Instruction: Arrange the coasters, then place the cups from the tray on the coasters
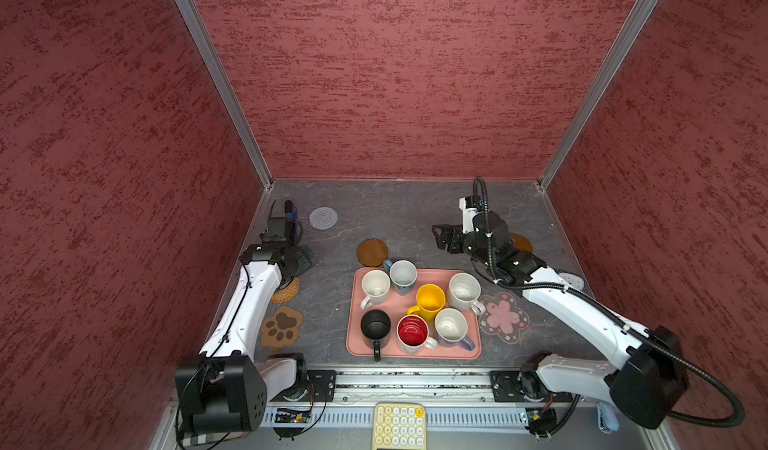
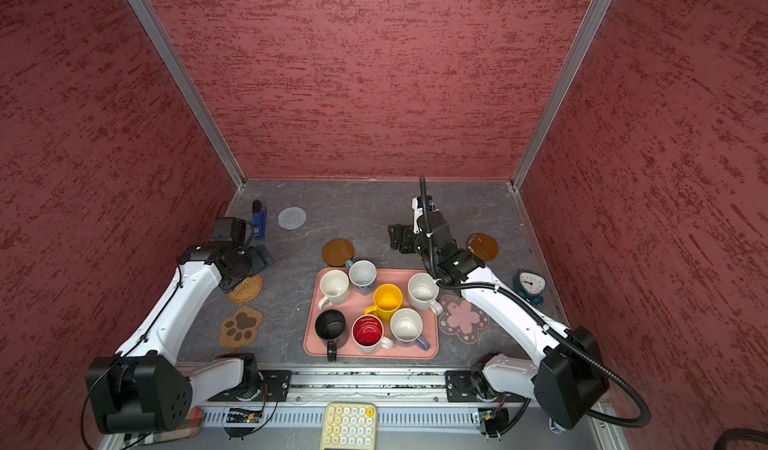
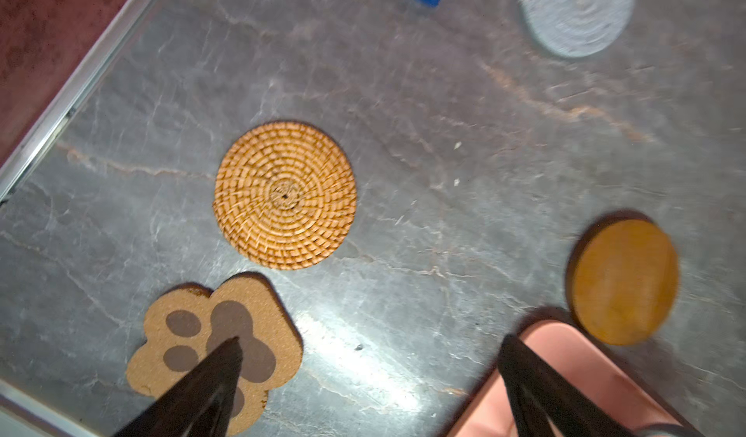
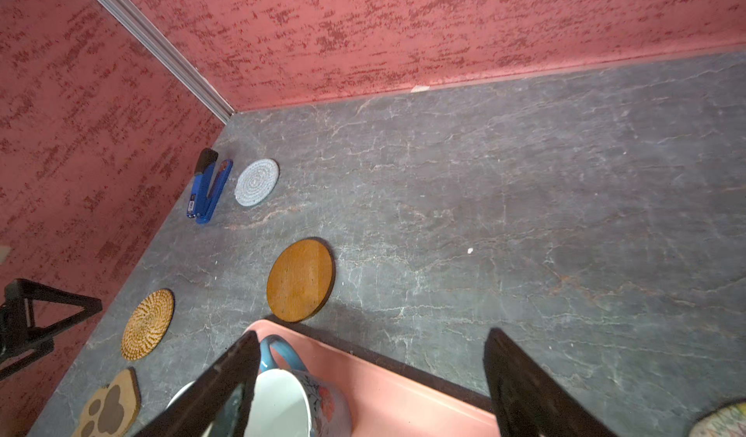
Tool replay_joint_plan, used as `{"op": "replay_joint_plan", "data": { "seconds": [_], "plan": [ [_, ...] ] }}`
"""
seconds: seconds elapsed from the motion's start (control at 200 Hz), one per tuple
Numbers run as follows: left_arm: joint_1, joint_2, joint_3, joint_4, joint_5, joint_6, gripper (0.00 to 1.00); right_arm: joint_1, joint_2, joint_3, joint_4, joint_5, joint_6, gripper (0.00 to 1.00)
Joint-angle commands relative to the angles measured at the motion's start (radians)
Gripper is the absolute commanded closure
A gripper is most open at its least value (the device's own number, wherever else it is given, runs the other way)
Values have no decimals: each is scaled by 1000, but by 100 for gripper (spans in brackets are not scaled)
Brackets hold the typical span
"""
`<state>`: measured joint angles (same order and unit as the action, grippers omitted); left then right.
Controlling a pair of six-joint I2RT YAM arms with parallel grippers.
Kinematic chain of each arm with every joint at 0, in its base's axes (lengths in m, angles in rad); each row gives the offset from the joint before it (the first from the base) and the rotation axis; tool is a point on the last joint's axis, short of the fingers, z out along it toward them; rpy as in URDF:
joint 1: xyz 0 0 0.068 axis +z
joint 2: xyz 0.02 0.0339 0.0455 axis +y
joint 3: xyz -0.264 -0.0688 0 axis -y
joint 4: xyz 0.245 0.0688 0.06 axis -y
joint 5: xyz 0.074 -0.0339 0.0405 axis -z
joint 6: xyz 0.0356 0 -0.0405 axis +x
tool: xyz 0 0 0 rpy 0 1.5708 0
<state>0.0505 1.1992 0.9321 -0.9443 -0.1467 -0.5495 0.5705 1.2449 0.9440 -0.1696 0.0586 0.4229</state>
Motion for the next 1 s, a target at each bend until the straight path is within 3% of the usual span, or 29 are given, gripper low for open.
{"op": "replay_joint_plan", "data": {
  "seconds": [0.0, 0.125, 0.331, 0.676, 0.997],
  "plan": [
    [30, 23, -59, 59, -59, -59, 0, 18, 9, 12, -6, 42, 24, 13],
    [72, 38, -143, 151, -47, -104, 4, 29, 22, 7, 5, 43, 28, 17],
    [140, 125, -186, 242, -17, -126, 21, 37, 37, 19, 5, 46, 22, 28],
    [205, 258, -167, 307, -2, -95, 32, 40, 57, 34, 26, 48, 0, 30],
    [217, 282, -94, 286, -34, -74, 48, 40, 104, 49, 62, 32, -17, 30]
  ]
}}
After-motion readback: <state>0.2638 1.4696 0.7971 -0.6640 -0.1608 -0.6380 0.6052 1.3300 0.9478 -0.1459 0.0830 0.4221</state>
